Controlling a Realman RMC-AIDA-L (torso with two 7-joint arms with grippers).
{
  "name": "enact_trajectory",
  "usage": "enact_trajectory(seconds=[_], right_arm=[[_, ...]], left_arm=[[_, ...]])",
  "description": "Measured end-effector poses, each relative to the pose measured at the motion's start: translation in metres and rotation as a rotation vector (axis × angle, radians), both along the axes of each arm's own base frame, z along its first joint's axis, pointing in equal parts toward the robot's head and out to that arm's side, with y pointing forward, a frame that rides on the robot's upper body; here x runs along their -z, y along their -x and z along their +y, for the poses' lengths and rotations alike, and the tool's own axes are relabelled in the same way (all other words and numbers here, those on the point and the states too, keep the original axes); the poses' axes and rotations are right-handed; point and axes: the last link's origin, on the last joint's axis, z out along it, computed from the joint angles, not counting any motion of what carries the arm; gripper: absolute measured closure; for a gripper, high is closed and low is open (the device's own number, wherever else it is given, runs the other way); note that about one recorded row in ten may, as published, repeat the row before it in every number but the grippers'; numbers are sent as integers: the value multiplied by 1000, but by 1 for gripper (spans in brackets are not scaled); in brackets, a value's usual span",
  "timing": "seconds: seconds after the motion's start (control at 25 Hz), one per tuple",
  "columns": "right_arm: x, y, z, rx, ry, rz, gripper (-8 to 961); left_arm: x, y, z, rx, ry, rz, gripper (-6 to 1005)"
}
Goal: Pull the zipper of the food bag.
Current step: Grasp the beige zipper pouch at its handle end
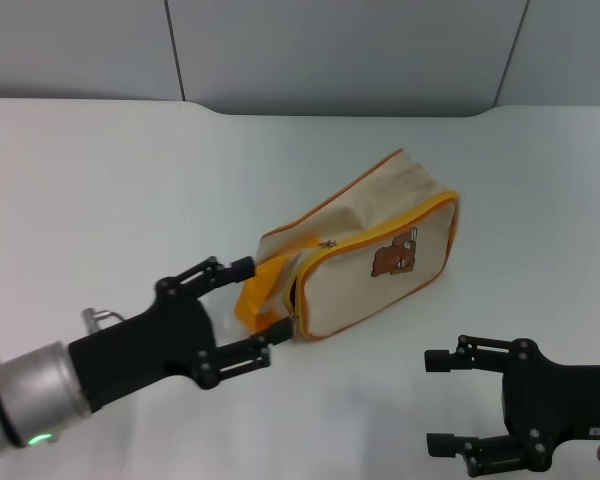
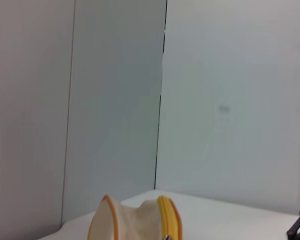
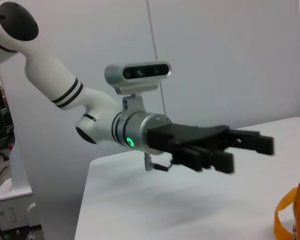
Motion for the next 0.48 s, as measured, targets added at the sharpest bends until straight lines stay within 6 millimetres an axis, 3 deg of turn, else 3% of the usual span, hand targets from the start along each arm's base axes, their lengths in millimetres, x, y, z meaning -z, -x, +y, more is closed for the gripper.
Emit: enact_trajectory(seconds=[0.48], right_arm=[[0, 0, 0, 3, -2, 1, 162]], left_arm=[[35, -13, 25, -21, -63, 119, 243]])
